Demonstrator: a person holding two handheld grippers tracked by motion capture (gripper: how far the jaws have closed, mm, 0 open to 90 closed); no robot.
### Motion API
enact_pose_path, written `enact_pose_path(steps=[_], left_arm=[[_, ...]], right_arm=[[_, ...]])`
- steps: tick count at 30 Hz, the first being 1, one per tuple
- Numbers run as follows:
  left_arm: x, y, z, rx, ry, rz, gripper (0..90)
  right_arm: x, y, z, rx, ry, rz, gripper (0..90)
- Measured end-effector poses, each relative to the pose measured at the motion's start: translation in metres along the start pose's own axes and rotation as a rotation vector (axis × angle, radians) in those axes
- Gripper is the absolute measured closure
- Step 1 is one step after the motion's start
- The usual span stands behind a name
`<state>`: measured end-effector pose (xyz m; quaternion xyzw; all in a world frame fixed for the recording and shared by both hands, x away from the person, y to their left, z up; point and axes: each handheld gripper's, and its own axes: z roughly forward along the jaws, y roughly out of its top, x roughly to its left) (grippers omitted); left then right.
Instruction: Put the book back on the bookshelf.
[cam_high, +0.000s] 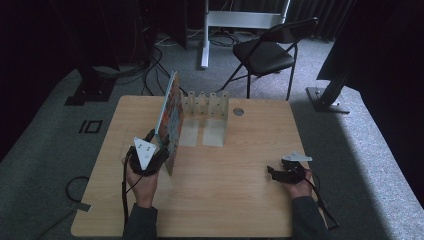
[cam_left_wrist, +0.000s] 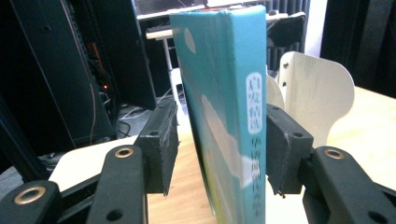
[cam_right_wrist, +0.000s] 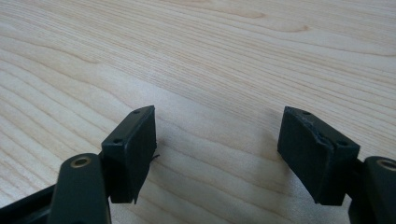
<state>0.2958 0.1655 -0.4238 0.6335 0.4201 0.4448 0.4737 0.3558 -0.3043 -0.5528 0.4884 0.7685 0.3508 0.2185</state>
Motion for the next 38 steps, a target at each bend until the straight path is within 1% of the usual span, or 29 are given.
enact_pose_path(steps=[4,6,8,13,15,17,20,22,24,25,26,30,33,36,38], left_arm=[[0.002,-0.002,-0.007,0.004,-0.016,-0.002,50.3],[0.001,-0.003,-0.01,-0.005,-0.004,0.008,50.5],[0.001,-0.004,-0.012,0.001,-0.013,0.005,50.8],[0.0,-0.008,-0.021,0.005,-0.013,0.015,52.1],[0.0,-0.009,-0.025,0.003,-0.014,0.014,52.5],[-0.002,-0.01,-0.031,-0.003,-0.002,0.011,52.5],[-0.005,-0.012,-0.038,-0.009,-0.011,0.007,53.2],[-0.008,-0.013,-0.041,-0.004,-0.021,0.014,54.5],[-0.01,-0.014,-0.043,-0.001,-0.045,0.008,55.4],[-0.01,-0.014,-0.043,-0.001,-0.045,0.008,56.4],[-0.011,-0.014,-0.044,0.001,-0.065,0.008,56.4],[-0.016,-0.018,-0.045,0.008,-0.092,0.018,56.9],[-0.019,-0.023,-0.046,0.022,-0.118,0.025,56.8],[-0.019,-0.03,-0.047,0.039,-0.134,0.006,56.7],[-0.016,-0.037,-0.048,0.059,-0.129,-0.003,56.3]], right_arm=[[0.0,0.0,0.0,0.0,0.0,0.0,27.8],[0.0,0.0,0.0,0.0,0.0,-0.001,27.8],[0.0,0.0,0.0,0.0,0.0,-0.001,27.7],[0.0,0.0,0.0,0.0,0.0,-0.001,27.8],[0.0,0.0,0.0,0.0,0.0,0.0,27.8],[0.0,0.0,0.0,-0.001,0.0,-0.001,27.8],[0.0,0.0,0.0,0.0,0.0,-0.001,27.8],[0.0,0.0,0.0,0.0,0.0,0.0,27.8],[0.0,0.0,0.0,-0.001,0.0,-0.001,27.8],[0.0,0.0,0.0,-0.001,0.0,-0.001,27.8],[0.0,0.0,0.0,0.0,0.0,-0.001,27.8],[0.0,0.0,0.0,0.0,0.0,-0.001,27.8],[0.0,0.0,0.0,0.0,0.0,-0.001,27.8],[0.0,0.0,0.0,0.0,0.0,-0.001,27.7],[0.0,0.0,0.0,0.0,0.0,0.0,27.8]])
